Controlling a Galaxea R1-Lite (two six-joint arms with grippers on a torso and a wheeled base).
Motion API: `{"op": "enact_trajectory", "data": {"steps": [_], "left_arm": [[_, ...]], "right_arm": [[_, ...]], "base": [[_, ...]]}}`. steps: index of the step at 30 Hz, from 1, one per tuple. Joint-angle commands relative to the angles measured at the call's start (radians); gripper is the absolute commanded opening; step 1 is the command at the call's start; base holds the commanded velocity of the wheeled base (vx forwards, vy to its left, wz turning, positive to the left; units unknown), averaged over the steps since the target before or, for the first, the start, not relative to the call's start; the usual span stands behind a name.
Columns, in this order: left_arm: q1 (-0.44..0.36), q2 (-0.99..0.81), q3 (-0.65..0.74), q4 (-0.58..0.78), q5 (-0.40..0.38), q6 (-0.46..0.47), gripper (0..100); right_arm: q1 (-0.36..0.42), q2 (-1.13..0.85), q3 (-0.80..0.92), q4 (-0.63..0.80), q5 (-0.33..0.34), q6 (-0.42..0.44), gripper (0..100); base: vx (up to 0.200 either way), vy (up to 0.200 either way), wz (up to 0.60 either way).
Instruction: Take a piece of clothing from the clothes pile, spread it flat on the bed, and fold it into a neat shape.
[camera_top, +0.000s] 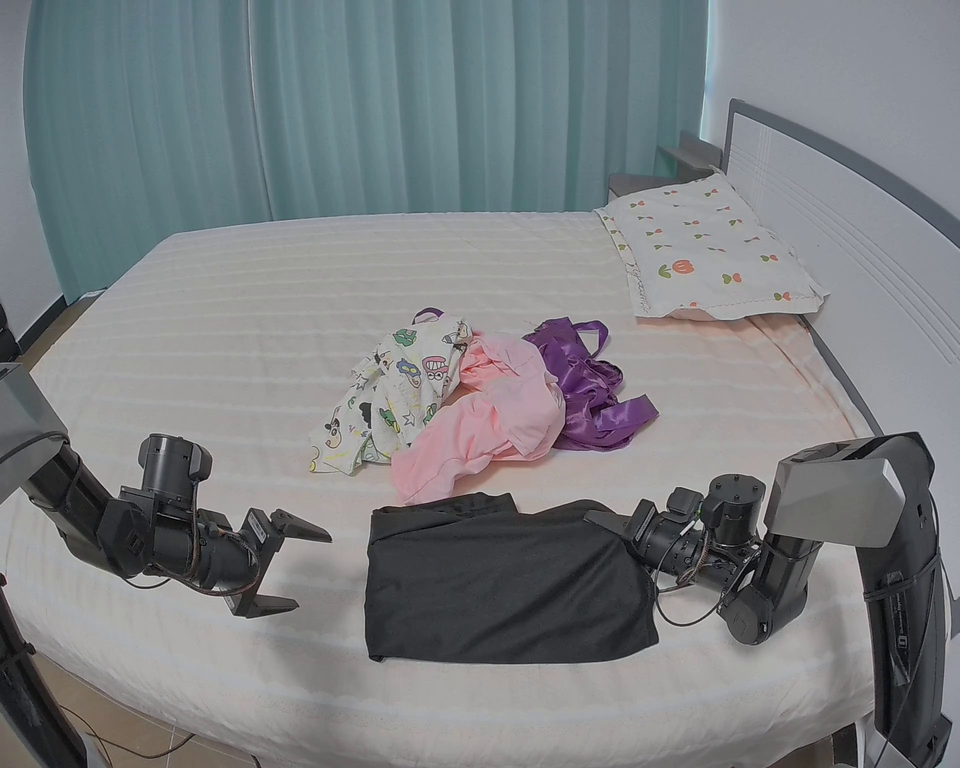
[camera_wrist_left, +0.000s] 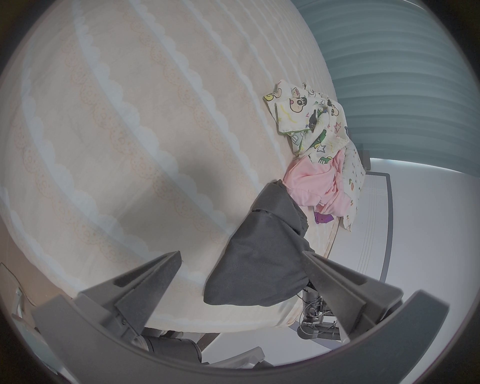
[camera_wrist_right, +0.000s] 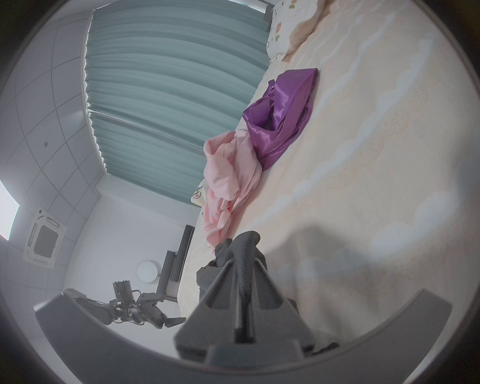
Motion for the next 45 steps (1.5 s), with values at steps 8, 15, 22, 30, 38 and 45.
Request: {"op": "enact_trajectory", "data": {"steps": [8,15,22,30,38,45], "left_arm": [[0.0,0.0,0.001,-0.001,-0.001,0.0,100],[0.0,0.0,0.0,-0.001,-0.001,0.0,100],[0.0,0.0,0.0,-0.001,0.0,0.0,100],[0.0,-0.002,-0.002,-0.001,0.0,-0.008,100],[0.0,-0.002,0.001,-0.001,-0.001,-0.002,100],[0.0,-0.002,0.003,-0.001,-0.001,0.0,100]], "right_arm": [[-0.001,0.037,-0.018,-0.012,-0.059,-0.01,0],[-0.006,0.023,-0.009,-0.013,-0.06,-0.013,100],[-0.071,-0.126,0.14,-0.01,-0.06,-0.079,100],[-0.07,-0.143,0.35,-0.01,-0.005,-0.304,100],[-0.079,-0.15,0.403,-0.01,0.041,-0.367,100],[-0.07,-0.129,0.434,-0.012,0.107,-0.448,100]], "base": [[0.0,0.0,0.0],[0.0,0.0,0.0],[0.0,0.0,0.0],[-0.05,0.0,0.0],[-0.175,0.0,0.0],[0.0,0.0,0.0]]}}
